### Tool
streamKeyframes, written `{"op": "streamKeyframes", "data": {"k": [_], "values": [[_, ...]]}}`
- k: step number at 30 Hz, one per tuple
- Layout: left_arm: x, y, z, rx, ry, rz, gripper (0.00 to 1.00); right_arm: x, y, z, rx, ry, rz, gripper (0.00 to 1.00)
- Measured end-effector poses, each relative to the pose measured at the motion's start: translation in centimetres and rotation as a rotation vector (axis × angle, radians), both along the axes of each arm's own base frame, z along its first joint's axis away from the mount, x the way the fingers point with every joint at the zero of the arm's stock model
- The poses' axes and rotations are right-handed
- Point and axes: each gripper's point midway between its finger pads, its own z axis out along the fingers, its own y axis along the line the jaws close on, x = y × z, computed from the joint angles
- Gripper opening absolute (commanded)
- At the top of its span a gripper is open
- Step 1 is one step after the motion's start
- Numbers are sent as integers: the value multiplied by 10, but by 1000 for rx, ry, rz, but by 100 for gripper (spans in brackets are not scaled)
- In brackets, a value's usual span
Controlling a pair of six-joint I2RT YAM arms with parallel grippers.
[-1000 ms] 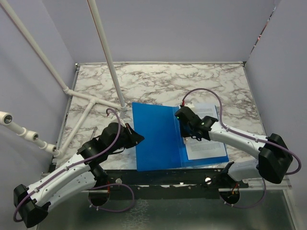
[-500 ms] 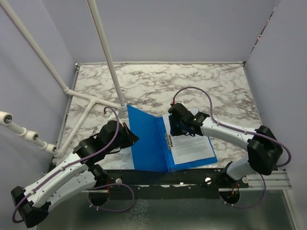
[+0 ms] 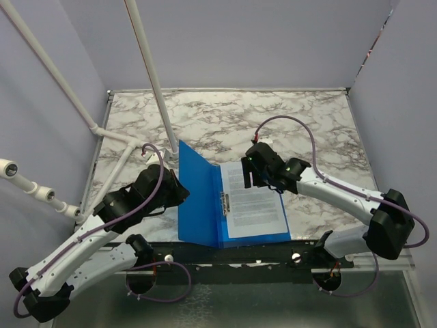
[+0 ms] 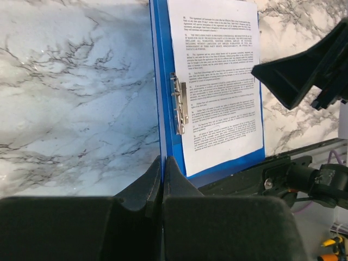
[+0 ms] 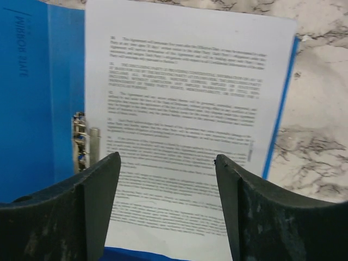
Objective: Put the files into the folder
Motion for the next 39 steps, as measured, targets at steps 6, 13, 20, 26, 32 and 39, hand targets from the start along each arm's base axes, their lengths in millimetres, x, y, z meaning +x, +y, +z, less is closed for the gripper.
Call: {"op": "streamKeyframes", "data": {"k": [6,13,20,26,32,39], "values": [[1,12,13,60,-17,11,0,-3,-30,-2,-20,-19,-55,80],[3,19,22,92,-43,23,0,-23,-70,-46,-52,92,-135,87],[7,17,12,139,-13,19,0,-43,-70,-78,28,202,-151,87],[14,11,7,164,-3,14,0,-46,-55,-88,112,238,-142,87],[23,2,7,164,-9,10,0,-44,-43,-90,181,252,-132,87],[34,-13,10,139,-20,-6,18,-35,-30,-86,270,227,-120,86]]}}
